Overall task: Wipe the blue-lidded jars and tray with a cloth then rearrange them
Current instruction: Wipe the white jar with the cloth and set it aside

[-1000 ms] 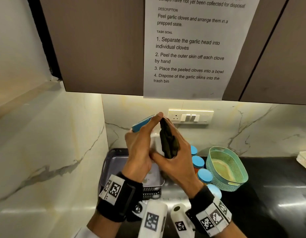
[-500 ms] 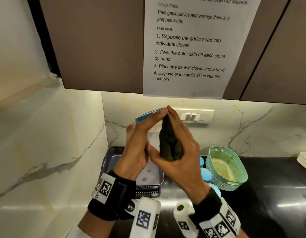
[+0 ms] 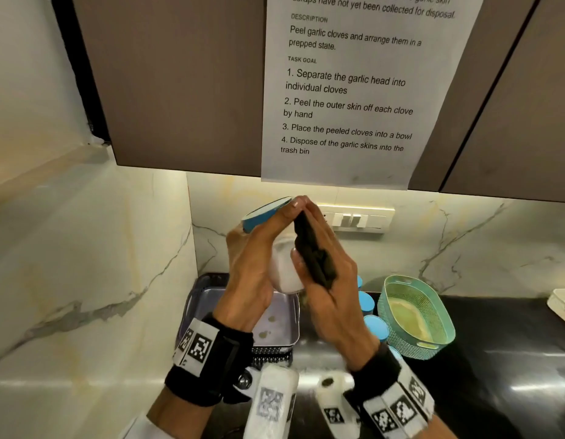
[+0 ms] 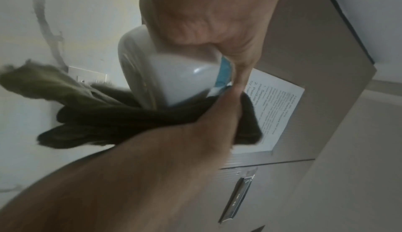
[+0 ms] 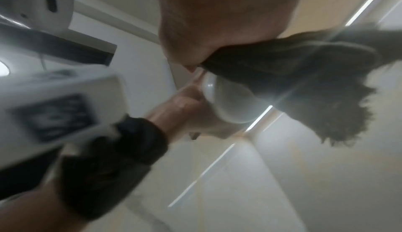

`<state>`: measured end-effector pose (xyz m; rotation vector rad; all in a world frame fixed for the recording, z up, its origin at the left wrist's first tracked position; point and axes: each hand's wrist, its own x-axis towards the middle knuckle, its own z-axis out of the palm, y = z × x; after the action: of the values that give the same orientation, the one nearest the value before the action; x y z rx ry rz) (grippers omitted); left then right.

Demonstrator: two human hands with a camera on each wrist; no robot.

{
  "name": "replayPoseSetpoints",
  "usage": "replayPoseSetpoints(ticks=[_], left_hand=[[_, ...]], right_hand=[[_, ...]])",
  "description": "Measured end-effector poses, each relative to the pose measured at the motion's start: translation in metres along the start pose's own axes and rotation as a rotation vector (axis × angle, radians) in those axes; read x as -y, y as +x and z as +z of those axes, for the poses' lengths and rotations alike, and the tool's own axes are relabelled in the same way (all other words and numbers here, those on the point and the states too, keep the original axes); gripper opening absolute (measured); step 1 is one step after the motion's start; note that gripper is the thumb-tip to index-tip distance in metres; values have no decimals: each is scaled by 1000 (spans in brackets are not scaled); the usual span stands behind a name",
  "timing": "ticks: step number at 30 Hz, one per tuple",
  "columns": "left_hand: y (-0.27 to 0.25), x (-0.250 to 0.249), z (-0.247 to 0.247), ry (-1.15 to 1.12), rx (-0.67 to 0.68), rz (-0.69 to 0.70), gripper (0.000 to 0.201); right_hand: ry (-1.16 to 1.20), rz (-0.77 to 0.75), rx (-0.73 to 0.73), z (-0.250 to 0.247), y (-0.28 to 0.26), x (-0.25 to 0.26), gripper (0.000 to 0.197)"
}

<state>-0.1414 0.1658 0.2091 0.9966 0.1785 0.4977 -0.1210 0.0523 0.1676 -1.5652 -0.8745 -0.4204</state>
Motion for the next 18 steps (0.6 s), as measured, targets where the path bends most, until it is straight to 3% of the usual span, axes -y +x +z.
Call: replayPoseSetpoints(ticks=[2,4,6,9,11,14,18], left_hand=[[-6,2,4,30,6,18,51],[-9,4,7,50,11,24,45],[-4,2,5,44,-14,8,38],[4,2,-1,42,-40,-20,41],[5,4,-2,69,-45,-34,33],[1,6,2,91,9,-84,26],[1,1,-2,136,112,-170,37]], right_hand=[[242,335,-62,-6,17,5,27],[328,487,-81,-7,23,3,21],[215,362,-76,-3,14,6,31],[-48,33,62,1,-6,-7,68],[-155,-40,56,1,-7,-15,83],[-11,29,13,-9,1,-23,90],[415,398,-17,-31,16,-18,77]])
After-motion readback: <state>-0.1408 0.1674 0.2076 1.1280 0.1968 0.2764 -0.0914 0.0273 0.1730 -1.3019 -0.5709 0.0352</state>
